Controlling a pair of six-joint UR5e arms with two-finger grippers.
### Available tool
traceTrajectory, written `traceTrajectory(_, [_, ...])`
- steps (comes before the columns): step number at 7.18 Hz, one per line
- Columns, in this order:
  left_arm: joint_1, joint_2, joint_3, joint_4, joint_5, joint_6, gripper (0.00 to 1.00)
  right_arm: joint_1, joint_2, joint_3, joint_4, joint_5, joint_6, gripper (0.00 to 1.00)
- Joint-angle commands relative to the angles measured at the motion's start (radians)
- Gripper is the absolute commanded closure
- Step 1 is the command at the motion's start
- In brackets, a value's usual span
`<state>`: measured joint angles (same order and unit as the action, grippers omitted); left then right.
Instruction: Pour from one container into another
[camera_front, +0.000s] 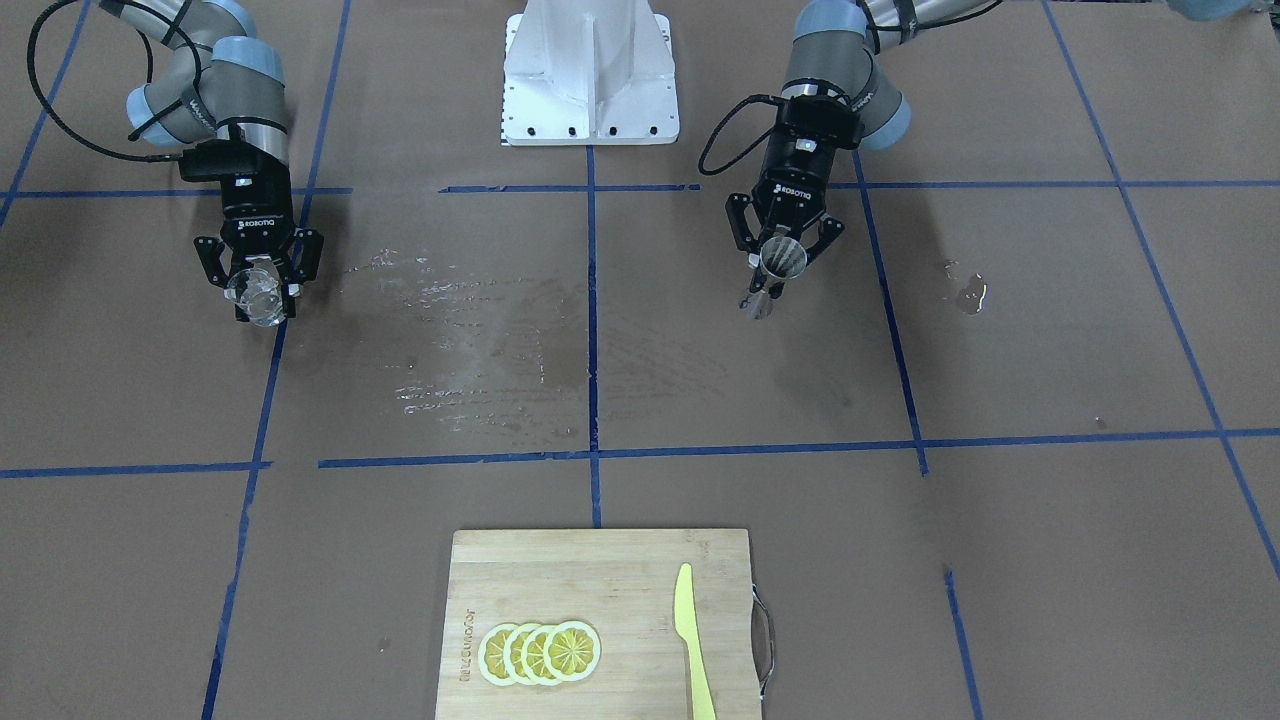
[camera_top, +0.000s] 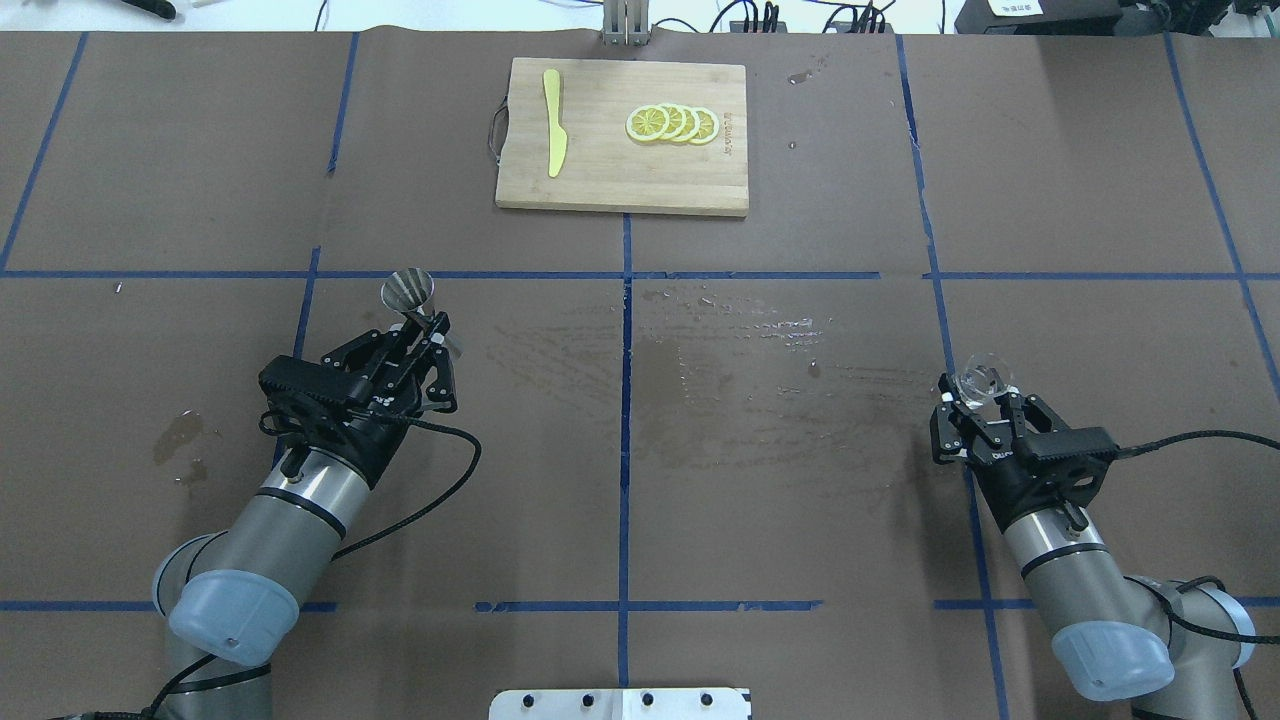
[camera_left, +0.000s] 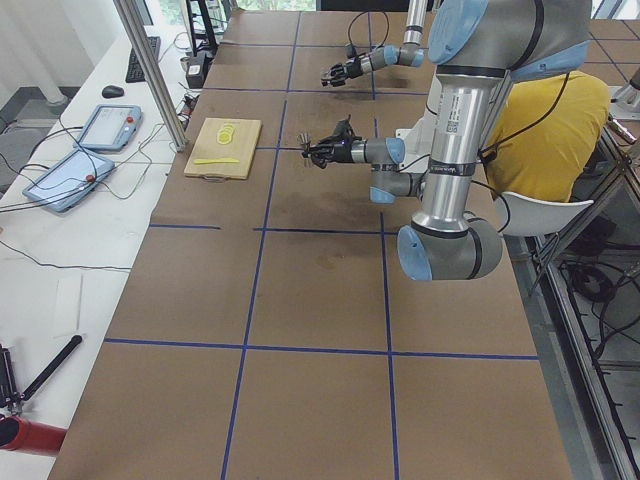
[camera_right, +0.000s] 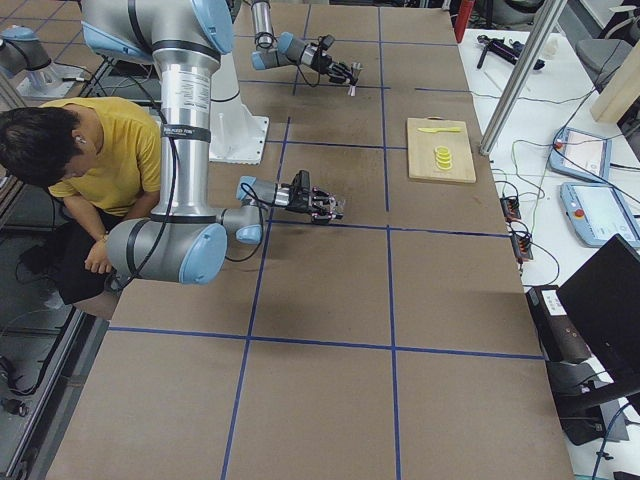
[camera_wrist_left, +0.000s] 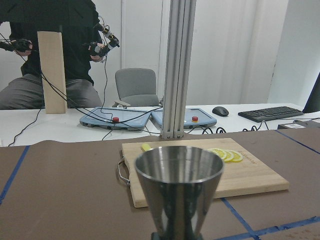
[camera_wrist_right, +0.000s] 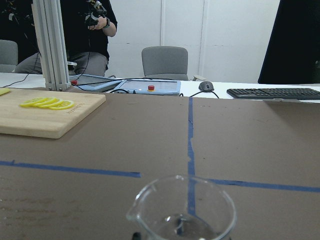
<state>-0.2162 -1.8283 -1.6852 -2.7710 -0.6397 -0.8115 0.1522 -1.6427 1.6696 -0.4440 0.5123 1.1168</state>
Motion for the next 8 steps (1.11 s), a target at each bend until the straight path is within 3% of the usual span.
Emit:
traceTrajectory(1, [0.008,-0.031,0.001,0.005,-0.006,0.011,1.00,0.036,0.128,0.044,0.005,0.080,-0.177,0.95])
traceTrajectory(3, [0.012,-0.074,0.056,0.010,-0.008,0.015,1.00,0.064,0.281,0.045,-0.051,0.179,-0.212,1.00])
traceTrajectory(5, [0.018,-0.124,0.110,0.013,-0.006,0.026,1.00,0.089,0.392,0.044,-0.070,0.312,-0.389,1.00])
traceTrajectory(8, [0.034,-0.213,0.157,0.011,-0.005,0.092,1.00,0.127,0.546,0.112,-0.399,0.349,-0.423,1.00])
